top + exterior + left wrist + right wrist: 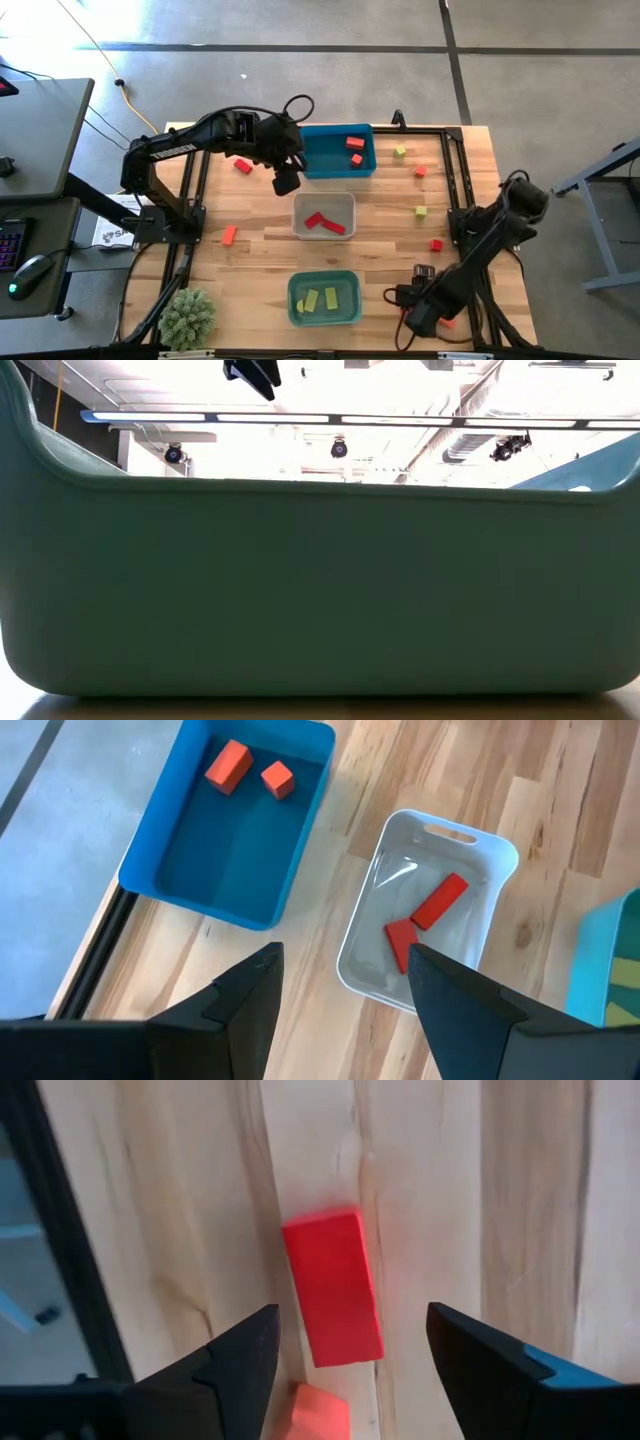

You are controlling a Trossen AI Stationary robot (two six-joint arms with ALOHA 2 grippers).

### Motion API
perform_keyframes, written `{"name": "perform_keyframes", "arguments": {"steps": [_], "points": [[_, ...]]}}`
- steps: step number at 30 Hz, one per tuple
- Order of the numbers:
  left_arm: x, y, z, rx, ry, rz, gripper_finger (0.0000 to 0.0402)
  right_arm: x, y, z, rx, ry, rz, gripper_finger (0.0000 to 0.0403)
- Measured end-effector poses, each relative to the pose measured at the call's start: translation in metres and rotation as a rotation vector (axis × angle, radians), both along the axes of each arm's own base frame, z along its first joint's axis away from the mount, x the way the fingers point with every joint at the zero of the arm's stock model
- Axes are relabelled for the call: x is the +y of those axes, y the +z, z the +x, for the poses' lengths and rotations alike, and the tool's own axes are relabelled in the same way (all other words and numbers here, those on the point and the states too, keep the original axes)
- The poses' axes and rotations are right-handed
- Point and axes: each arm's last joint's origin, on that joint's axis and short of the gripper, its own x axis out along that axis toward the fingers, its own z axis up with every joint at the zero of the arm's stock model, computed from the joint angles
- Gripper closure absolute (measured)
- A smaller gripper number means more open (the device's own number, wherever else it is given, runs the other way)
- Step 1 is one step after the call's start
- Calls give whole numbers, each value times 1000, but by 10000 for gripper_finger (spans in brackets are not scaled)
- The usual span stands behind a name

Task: Sort & place blocks by color
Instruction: Put the red block into the gray bin

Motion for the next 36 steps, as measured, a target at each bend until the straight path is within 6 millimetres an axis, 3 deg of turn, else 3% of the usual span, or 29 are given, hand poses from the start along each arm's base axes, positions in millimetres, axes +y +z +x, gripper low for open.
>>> {"name": "perform_keyframes", "arguments": {"steps": [13,16,22,36], "points": [[1,0,0,3,-5,6,197,12,-34,2,59,20,-67,170],[3,0,-1,8,-10,15,197,14,-38,5,55,15,-54,201],[15,0,-5,23,6,43,197,12,-38,12,62,-4,-15,300],[57,0,-24,97,8,120,197,-19,-30,38,64,-133,-7,300]]}}
